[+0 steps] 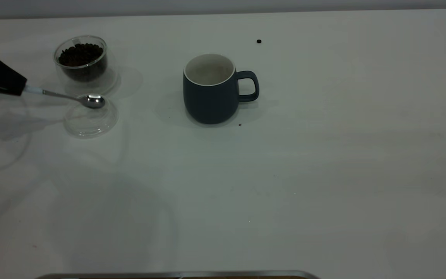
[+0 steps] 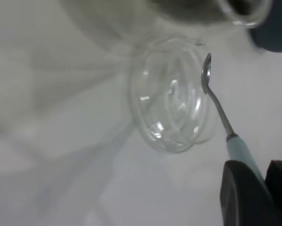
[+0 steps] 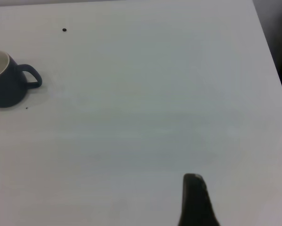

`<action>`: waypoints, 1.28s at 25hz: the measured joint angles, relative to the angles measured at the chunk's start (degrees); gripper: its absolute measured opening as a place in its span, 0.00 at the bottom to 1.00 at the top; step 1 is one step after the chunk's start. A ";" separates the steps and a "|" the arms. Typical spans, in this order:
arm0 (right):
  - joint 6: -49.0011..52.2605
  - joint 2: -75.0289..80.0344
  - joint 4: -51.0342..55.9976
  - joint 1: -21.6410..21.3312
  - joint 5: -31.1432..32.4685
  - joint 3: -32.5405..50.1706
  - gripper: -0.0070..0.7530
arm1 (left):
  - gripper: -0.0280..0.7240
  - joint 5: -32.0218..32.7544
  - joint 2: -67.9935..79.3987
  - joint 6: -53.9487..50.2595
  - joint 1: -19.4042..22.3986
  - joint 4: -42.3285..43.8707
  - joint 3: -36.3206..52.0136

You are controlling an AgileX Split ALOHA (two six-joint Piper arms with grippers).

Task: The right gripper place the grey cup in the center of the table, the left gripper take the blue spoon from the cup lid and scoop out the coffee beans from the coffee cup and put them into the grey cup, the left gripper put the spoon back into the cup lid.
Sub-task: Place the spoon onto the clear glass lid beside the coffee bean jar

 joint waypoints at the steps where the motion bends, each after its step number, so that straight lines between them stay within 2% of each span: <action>1: 0.00 0.00 0.00 0.00 0.00 0.00 0.71 | 0.21 -0.49 0.43 0.00 0.00 -0.20 0.00; 25: 0.00 0.00 0.00 0.00 0.04 0.00 0.71 | 0.21 -0.40 4.47 0.00 -1.00 -1.90 -0.02; 29: 0.00 0.00 0.00 0.00 0.04 0.00 0.71 | 0.25 -1.05 4.47 -1.71 -1.00 -1.90 -0.02; 32: 0.00 0.00 0.00 0.00 0.04 0.00 0.71 | 0.34 -2.28 4.51 -2.56 -1.00 -1.74 -0.02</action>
